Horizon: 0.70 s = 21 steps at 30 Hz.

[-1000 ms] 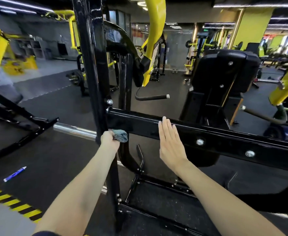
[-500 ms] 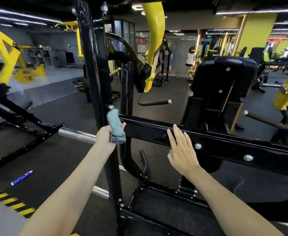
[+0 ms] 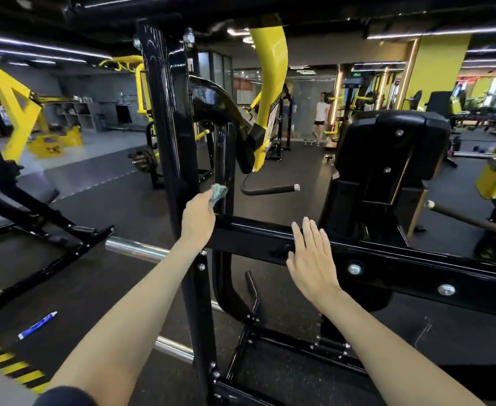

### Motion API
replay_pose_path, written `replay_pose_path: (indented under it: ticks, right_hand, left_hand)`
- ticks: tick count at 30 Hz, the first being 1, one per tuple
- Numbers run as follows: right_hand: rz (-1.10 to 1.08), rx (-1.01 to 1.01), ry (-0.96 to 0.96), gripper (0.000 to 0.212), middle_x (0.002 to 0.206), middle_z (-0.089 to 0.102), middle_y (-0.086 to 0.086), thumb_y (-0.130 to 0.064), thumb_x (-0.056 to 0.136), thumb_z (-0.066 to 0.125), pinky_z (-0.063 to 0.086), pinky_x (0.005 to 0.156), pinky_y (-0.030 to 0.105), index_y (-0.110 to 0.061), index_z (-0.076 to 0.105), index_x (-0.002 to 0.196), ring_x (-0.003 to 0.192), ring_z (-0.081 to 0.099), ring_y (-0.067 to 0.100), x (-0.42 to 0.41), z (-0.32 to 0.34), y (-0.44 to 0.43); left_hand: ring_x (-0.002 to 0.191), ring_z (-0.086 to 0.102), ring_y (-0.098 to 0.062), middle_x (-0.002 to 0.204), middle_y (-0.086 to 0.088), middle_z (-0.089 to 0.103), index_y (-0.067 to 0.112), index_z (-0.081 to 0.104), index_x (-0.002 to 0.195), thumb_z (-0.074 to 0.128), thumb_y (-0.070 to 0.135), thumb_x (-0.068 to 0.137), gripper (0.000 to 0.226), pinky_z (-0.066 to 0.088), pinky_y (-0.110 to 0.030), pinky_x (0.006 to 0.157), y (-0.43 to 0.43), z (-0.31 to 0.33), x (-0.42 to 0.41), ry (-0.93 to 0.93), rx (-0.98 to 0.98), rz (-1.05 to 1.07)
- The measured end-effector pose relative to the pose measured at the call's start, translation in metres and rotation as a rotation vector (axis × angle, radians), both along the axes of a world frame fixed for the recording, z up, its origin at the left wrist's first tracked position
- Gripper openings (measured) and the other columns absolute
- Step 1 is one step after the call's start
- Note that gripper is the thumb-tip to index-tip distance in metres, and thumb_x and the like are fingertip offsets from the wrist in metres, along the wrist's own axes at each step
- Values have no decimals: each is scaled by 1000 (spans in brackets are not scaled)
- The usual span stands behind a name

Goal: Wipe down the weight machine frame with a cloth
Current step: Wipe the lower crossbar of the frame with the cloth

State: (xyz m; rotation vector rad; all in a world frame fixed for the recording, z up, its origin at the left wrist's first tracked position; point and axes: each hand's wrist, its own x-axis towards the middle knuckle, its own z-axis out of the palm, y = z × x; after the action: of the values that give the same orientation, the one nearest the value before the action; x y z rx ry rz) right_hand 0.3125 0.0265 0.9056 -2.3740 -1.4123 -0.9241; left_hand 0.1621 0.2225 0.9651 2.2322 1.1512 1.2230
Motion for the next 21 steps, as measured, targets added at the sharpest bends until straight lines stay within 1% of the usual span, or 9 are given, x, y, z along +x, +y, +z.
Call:
replay_pose_path:
  ticks: [1, 2, 5, 7, 9, 13, 15, 18, 21]
  right_hand:
    - [-17, 23, 12, 61, 140, 48, 25, -21, 81, 66, 30, 111, 45, 3, 49, 135, 131, 46, 35, 0, 0, 0]
    - [-35, 44, 19, 57, 140, 48, 24, -23, 86, 60, 27, 113, 44, 3, 48, 136, 132, 46, 34, 0, -1, 0]
    - [-69, 97, 53, 56, 140, 50, 21, -30, 97, 29, 18, 116, 41, 3, 46, 138, 132, 46, 31, 8, -5, -4]
    - [-85, 105, 52, 59, 140, 49, 20, -32, 97, 23, 14, 115, 41, 3, 43, 139, 134, 45, 30, 16, -4, -11]
    - [-98, 153, 46, 58, 141, 49, 18, -32, 98, 23, 12, 116, 40, 2, 43, 140, 134, 44, 29, 24, -2, -21]
    - [-54, 204, 82, 58, 142, 49, 14, -35, 99, 23, 12, 117, 39, 0, 44, 141, 135, 43, 26, 46, -1, -59]
    - [-50, 214, 92, 58, 145, 46, 13, -38, 101, 21, 9, 118, 36, -2, 43, 142, 137, 40, 23, 61, -5, -84]
    - [-131, 256, 119, 55, 150, 38, 16, -34, 100, 26, 10, 118, 35, -2, 38, 144, 140, 34, 25, 84, -11, -127]
    - [-249, 275, 93, 56, 156, 20, 21, -24, 99, 35, 19, 117, 40, -2, 24, 149, 143, 22, 28, 107, -18, -173]
  left_hand:
    - [117, 55, -33, 125, -16, 61, 10, 56, 132, 43, -3, 94, 42, 42, -37, 95, -3, -6, 5, 79, 26, 5]
    - [122, 52, -32, 129, -16, 59, 10, 56, 133, 42, -2, 96, 41, 40, -36, 97, -8, -15, 12, 84, -5, 20]
    - [131, 42, -30, 137, -12, 54, 11, 57, 131, 44, 0, 97, 38, 28, -31, 108, -45, -36, 49, -98, -72, -6]
    - [135, 39, -29, 139, -11, 52, 12, 58, 130, 46, 1, 97, 37, 23, -32, 113, -80, -43, 75, -158, -38, -96]
    - [134, 40, -26, 136, -11, 54, 9, 59, 127, 47, 0, 97, 35, 24, -37, 116, -115, -48, 94, -232, 8, -149]
    - [131, 43, -16, 129, -10, 60, 6, 63, 122, 49, -9, 91, 37, 29, -48, 114, -161, -62, 124, -360, 107, -226]
    - [131, 41, -9, 128, -8, 61, 6, 63, 121, 49, -9, 90, 38, 26, -45, 115, -183, -68, 144, -395, 144, -279]
    - [131, 44, -17, 127, -6, 62, 6, 62, 120, 47, -7, 91, 36, 20, -39, 116, -231, -67, 175, -361, 163, -347]
    - [129, 46, -23, 118, -4, 61, 9, 59, 114, 45, -11, 89, 35, 13, -31, 118, -272, -64, 205, -300, 252, -422]
